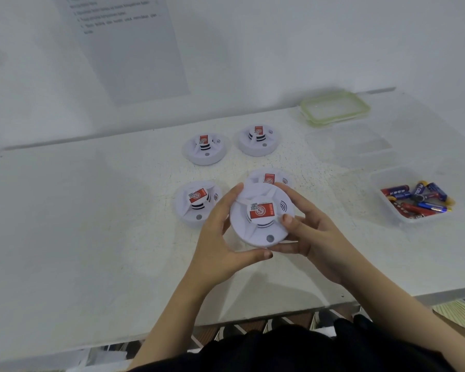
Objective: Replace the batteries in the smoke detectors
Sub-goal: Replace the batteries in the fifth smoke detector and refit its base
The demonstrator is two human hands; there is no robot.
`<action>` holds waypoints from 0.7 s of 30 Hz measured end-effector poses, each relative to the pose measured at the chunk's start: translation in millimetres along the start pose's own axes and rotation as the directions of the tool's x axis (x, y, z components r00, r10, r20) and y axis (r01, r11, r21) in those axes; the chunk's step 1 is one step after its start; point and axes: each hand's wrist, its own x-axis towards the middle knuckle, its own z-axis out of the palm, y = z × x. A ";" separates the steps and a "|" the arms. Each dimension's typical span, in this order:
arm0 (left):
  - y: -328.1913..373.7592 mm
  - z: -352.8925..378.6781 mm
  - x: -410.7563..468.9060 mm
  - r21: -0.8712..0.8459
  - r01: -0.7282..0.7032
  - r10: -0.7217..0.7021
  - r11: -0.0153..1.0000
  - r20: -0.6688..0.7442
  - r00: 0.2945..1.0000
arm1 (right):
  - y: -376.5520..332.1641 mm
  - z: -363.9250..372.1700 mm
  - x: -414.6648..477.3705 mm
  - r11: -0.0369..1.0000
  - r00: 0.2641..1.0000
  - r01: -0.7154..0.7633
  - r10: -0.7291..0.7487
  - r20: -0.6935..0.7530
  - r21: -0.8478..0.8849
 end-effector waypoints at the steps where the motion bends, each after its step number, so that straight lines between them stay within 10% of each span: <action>1: -1.3 1.1 -2.3 -0.006 0.005 -0.005 1.000 -0.006 1.000 | 2.2 0.0 -0.8 1.000 1.000 -0.004 0.004 0.003 0.005; 21: -14.0 5.1 -23.7 -0.052 0.081 -0.084 0.995 -0.058 0.995 | 27.0 -0.7 -6.8 0.990 0.994 -0.078 0.068 0.090 0.115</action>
